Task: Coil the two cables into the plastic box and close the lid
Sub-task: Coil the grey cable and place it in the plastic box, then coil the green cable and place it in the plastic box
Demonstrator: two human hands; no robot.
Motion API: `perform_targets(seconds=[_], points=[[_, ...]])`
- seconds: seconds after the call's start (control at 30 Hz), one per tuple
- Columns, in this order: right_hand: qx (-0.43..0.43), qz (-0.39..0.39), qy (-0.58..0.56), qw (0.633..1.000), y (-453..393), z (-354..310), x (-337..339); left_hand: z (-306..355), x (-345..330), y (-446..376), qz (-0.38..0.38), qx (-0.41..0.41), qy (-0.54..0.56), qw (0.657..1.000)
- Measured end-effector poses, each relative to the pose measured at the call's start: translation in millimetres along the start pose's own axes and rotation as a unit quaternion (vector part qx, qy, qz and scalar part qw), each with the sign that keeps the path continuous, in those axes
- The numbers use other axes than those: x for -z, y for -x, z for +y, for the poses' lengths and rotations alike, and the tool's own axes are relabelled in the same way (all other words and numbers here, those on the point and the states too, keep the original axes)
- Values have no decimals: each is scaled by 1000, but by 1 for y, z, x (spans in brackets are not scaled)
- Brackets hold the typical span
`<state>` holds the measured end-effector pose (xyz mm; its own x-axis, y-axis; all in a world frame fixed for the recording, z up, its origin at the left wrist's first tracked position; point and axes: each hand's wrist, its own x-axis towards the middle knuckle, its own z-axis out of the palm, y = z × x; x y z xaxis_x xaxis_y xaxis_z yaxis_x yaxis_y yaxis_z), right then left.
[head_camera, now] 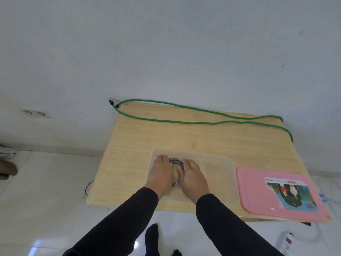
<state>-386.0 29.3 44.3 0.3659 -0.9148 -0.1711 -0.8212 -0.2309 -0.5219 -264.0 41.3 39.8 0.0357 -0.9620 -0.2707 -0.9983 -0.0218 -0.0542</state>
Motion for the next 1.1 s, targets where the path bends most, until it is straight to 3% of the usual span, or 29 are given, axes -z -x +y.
perform_targets(seconds=[0.1, 0.4, 0.53, 0.67, 0.9, 1.1], points=[[63, 52, 57, 995, 8, -3, 3, 2, 2, 7, 55, -29, -57, 996], [148, 116, 95, 978, 25, -14, 17, -11, 16, 36, 151, -69, 2, 986], [175, 131, 111, 969, 7, -36, 32, -43, 32, 26, 289, -39, 91, 952], [204, 112, 128, 964, -29, -66, 42, -93, 47, 2, 319, 10, 100, 942], [200, 69, 129, 969, -122, -117, 26, -187, 46, -49, 276, 36, 103, 955], [160, 16, 135, 978, -202, -133, -16, -233, 16, -117, 232, -9, 159, 960]])
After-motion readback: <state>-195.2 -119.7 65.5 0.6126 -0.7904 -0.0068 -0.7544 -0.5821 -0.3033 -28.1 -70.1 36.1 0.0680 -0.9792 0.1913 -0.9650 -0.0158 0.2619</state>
